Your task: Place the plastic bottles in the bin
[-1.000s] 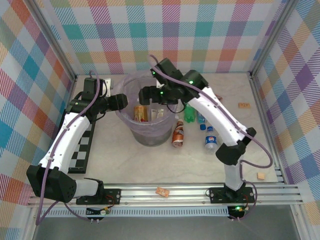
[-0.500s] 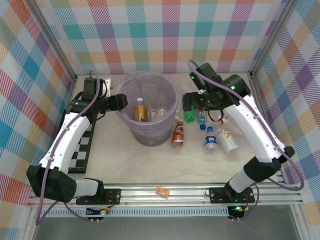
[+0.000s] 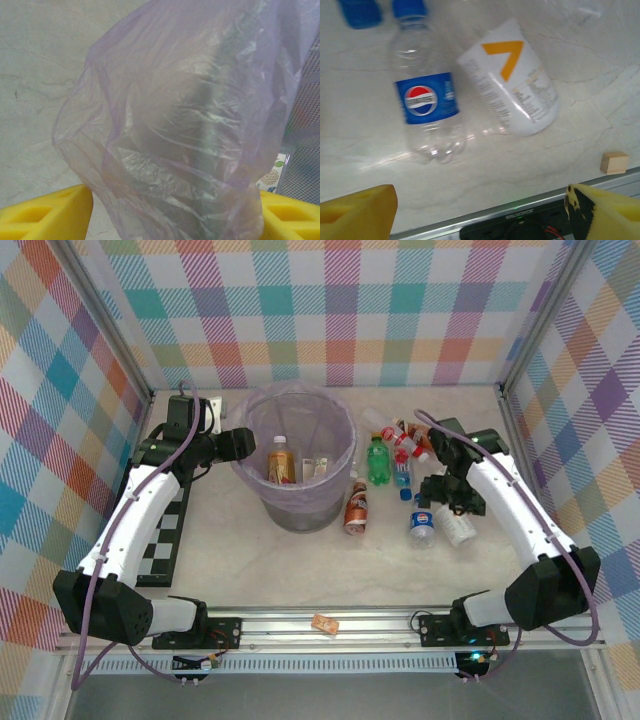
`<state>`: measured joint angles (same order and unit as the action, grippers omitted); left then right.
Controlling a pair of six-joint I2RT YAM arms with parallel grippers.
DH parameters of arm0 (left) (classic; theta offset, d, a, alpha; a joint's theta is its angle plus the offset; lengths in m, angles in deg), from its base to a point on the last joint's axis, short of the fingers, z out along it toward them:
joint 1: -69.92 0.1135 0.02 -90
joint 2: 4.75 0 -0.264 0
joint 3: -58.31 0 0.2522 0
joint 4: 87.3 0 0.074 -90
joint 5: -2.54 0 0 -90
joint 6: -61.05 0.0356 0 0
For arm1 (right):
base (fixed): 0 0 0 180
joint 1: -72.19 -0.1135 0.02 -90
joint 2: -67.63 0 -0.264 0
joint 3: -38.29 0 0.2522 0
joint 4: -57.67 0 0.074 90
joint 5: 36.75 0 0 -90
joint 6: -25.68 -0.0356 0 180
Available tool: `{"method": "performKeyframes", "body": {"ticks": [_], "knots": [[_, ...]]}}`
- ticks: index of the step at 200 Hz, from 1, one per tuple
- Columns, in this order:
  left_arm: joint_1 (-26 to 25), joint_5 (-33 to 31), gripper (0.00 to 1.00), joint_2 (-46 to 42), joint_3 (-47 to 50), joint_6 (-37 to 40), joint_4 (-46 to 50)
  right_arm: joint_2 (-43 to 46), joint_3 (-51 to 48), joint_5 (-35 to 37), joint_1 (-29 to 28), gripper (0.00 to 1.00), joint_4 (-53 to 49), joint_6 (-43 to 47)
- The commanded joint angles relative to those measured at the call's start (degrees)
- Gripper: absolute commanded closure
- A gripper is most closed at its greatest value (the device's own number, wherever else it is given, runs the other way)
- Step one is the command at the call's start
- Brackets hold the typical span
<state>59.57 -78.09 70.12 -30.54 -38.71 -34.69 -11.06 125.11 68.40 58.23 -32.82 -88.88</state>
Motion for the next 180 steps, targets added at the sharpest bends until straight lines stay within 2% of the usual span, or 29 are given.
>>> {"method": "performKeyframes", "body": {"ticks": [1,34,72,180], "knots": [[0.9,-1.0,0.30,-1.0,0.1,0.9,1.7,0.4,-4.3,0.8,4.6,0.15,5.3,3.7],[0.9,-0.8,0.30,-1.1,0.2,0.9,1.6,-1.9,-6.8,0.7,8.1,0.15,10.1,8.2],[0.9,-0.8,0.30,-1.3,0.2,0.9,1.5,-6.7,-8.5,-5.9,11.9,0.16,15.9,11.1],[0.9,-1.0,0.30,-1.3,0.3,0.9,1.5,-18.1,-9.4,-9.7,12.6,0.19,23.7,10.8]]}}
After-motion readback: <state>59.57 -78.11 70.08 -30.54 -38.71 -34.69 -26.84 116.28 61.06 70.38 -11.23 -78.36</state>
